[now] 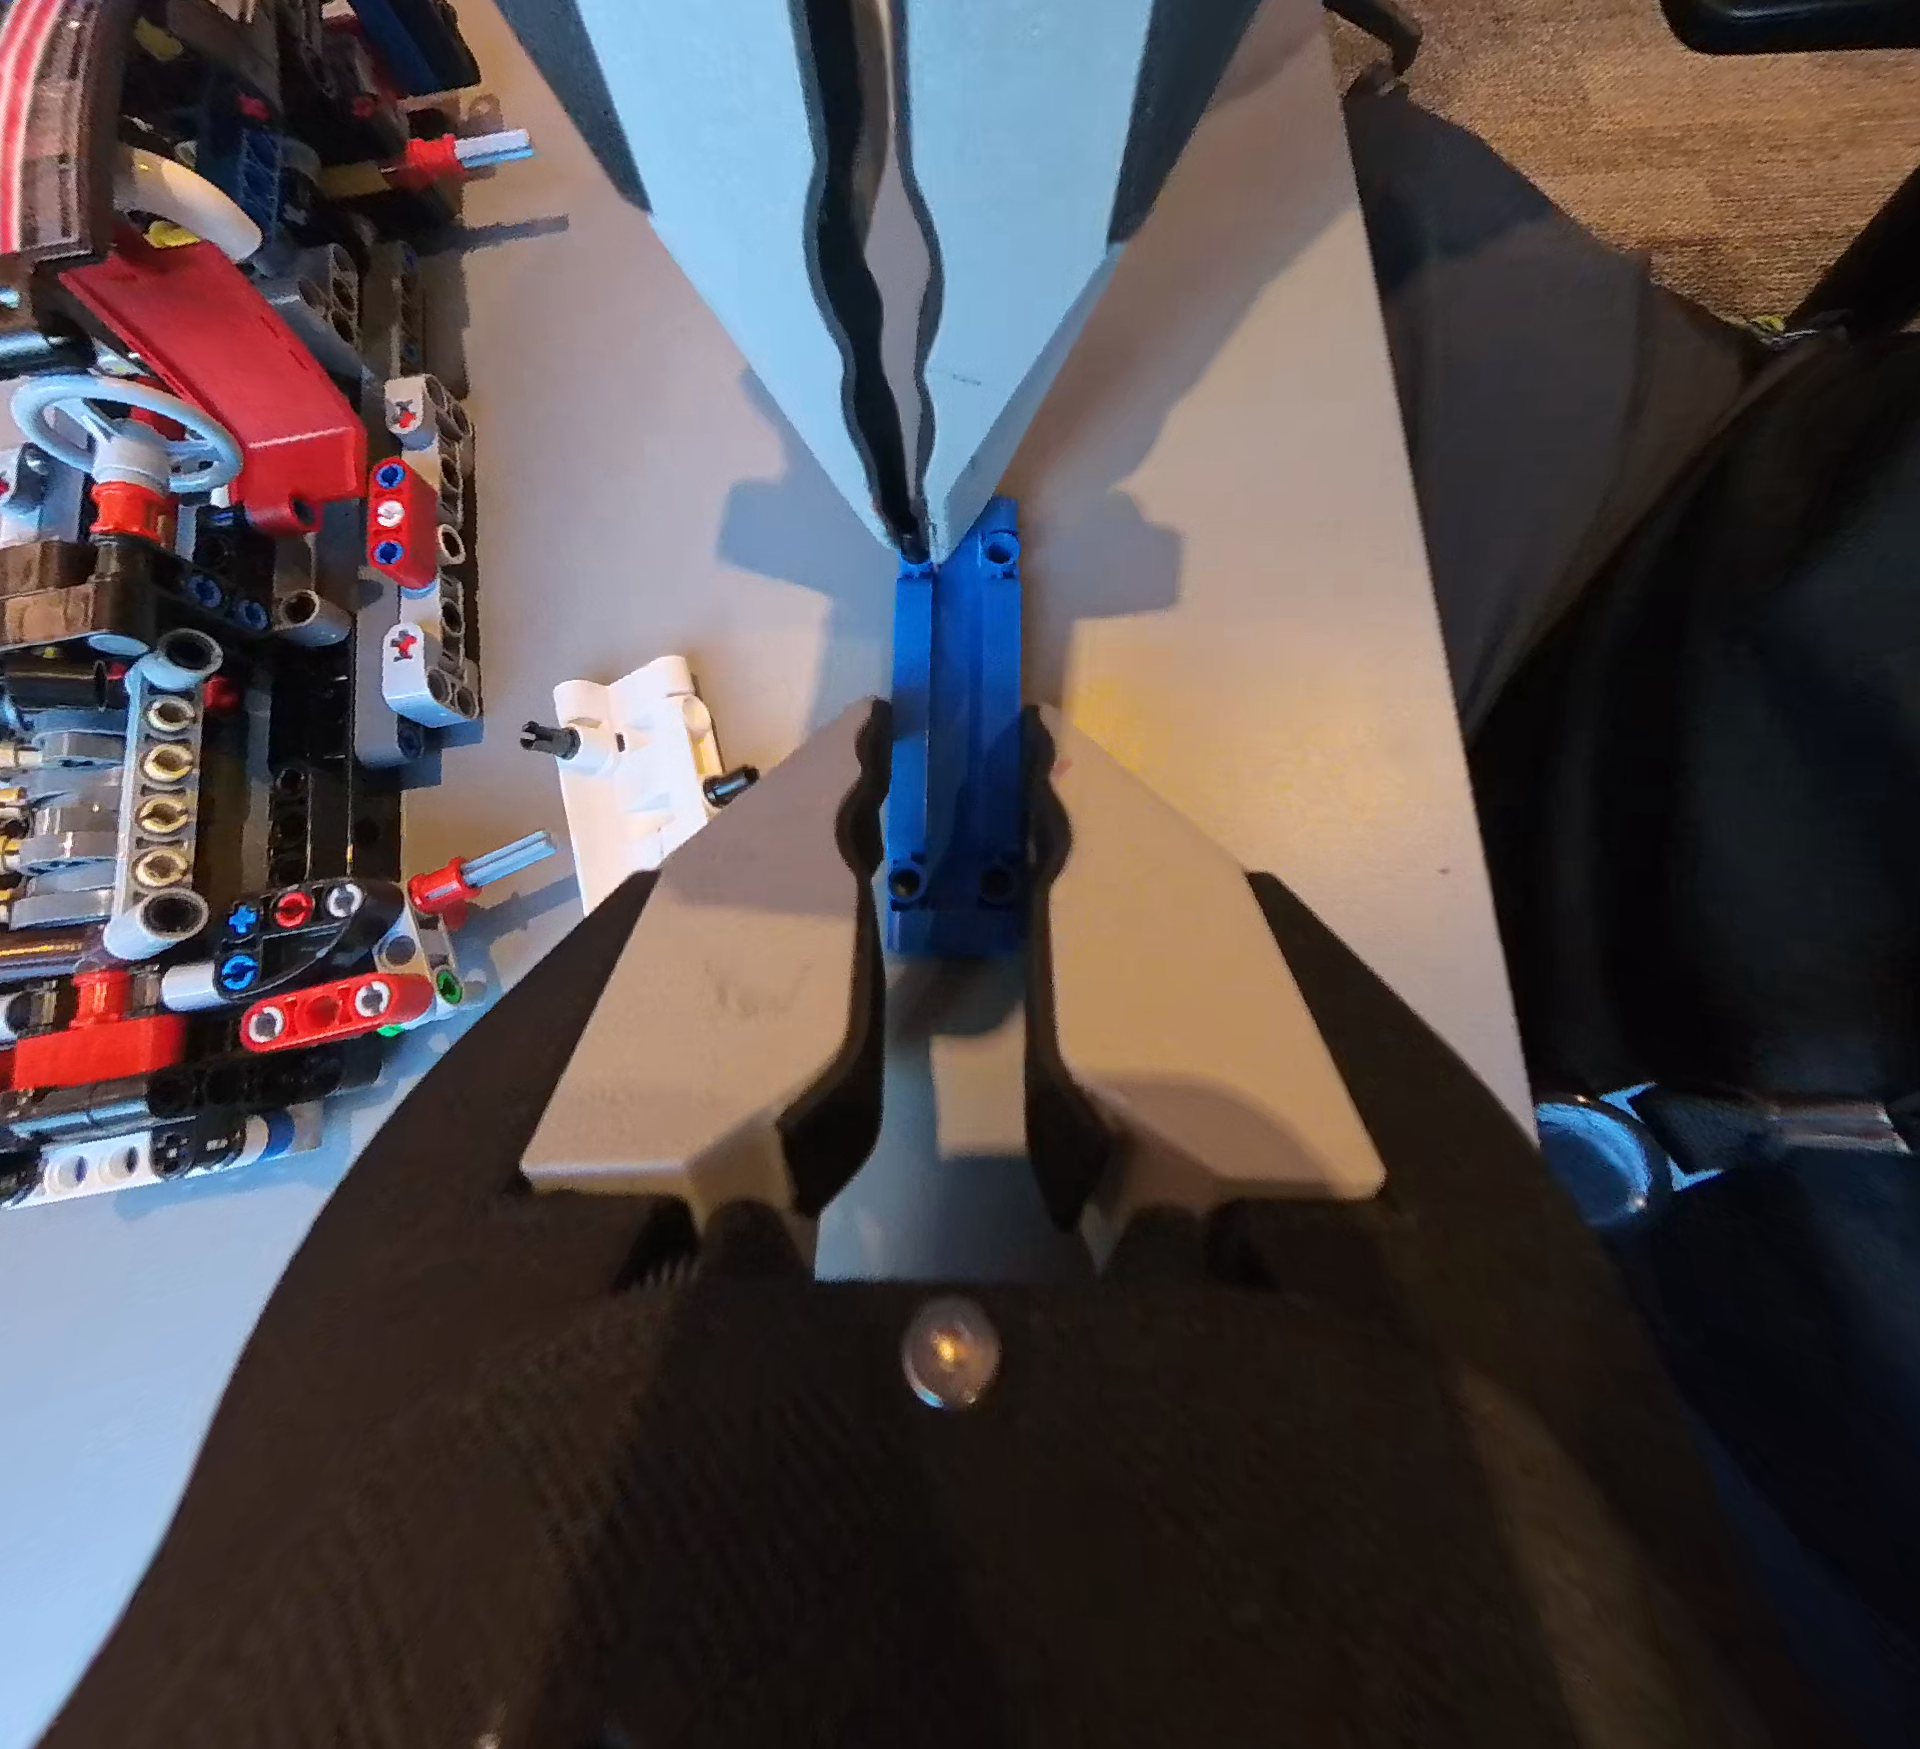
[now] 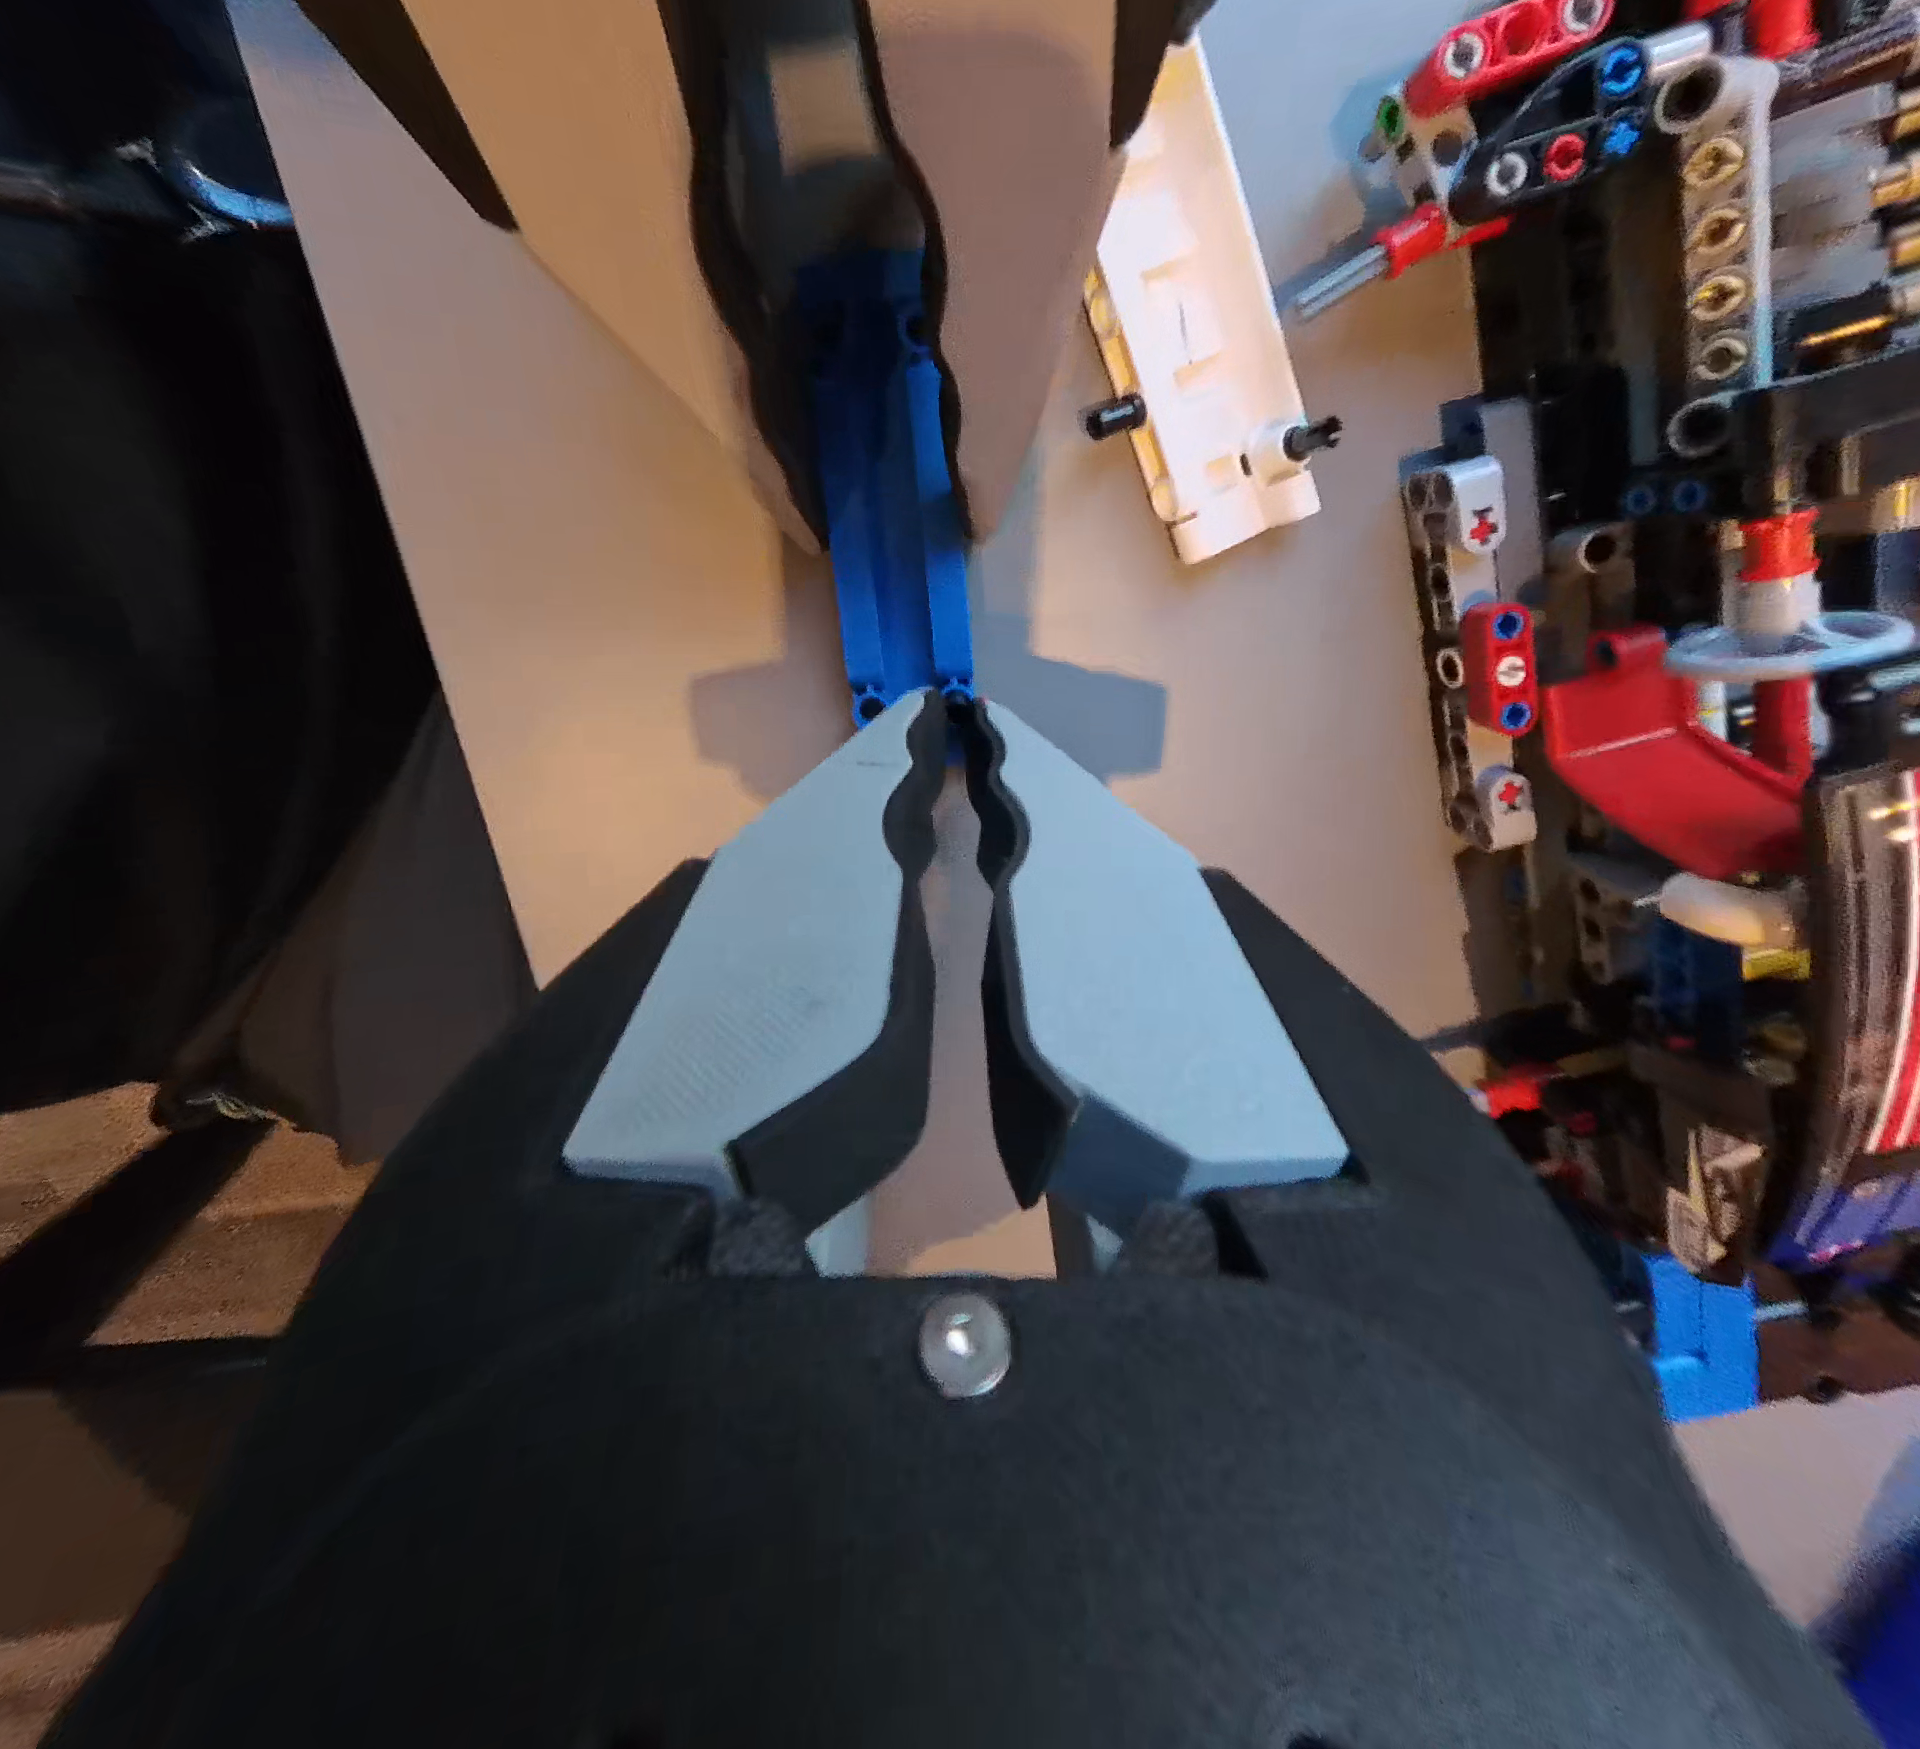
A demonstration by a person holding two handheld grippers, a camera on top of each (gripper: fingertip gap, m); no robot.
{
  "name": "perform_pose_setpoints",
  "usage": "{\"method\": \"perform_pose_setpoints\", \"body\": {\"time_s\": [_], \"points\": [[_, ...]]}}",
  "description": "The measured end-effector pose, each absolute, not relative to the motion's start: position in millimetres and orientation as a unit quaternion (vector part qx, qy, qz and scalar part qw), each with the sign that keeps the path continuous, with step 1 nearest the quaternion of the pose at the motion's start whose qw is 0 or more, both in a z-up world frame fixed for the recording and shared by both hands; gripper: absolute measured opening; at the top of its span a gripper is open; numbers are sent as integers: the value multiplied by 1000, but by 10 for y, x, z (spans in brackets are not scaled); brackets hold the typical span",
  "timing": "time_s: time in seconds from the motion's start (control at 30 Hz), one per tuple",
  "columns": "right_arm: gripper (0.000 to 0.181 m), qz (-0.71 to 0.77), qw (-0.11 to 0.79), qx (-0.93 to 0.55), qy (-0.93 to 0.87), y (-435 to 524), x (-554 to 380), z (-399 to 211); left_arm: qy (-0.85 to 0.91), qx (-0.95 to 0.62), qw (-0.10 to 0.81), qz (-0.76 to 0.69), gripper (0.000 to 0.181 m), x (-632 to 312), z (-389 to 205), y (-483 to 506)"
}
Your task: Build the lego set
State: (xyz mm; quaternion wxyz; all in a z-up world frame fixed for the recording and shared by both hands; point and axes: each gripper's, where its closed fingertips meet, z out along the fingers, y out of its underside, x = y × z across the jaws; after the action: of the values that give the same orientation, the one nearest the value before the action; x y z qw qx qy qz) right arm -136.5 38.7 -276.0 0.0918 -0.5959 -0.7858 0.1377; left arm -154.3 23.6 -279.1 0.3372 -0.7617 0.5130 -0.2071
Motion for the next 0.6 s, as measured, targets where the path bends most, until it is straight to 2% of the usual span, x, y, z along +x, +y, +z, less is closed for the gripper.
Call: {"method": "perform_pose_setpoints", "body": {"time_s": [0.23, 0.4, 0.6], "points": [[2, 204, 117, -643, -729, 376, -1378, -2747, 513, -762, 338, -207, 21, -1540, -2792, 240], [0, 255, 172, -643, -702, 416, -1415, -2512, 512, -762, 337, -208, 21, -1540, -2793, 241], [0, 216, 165, -633, -725, 399, -1392, -2666, 512, -762, 337, -208, 22, -1541, -2794, 240]]}}
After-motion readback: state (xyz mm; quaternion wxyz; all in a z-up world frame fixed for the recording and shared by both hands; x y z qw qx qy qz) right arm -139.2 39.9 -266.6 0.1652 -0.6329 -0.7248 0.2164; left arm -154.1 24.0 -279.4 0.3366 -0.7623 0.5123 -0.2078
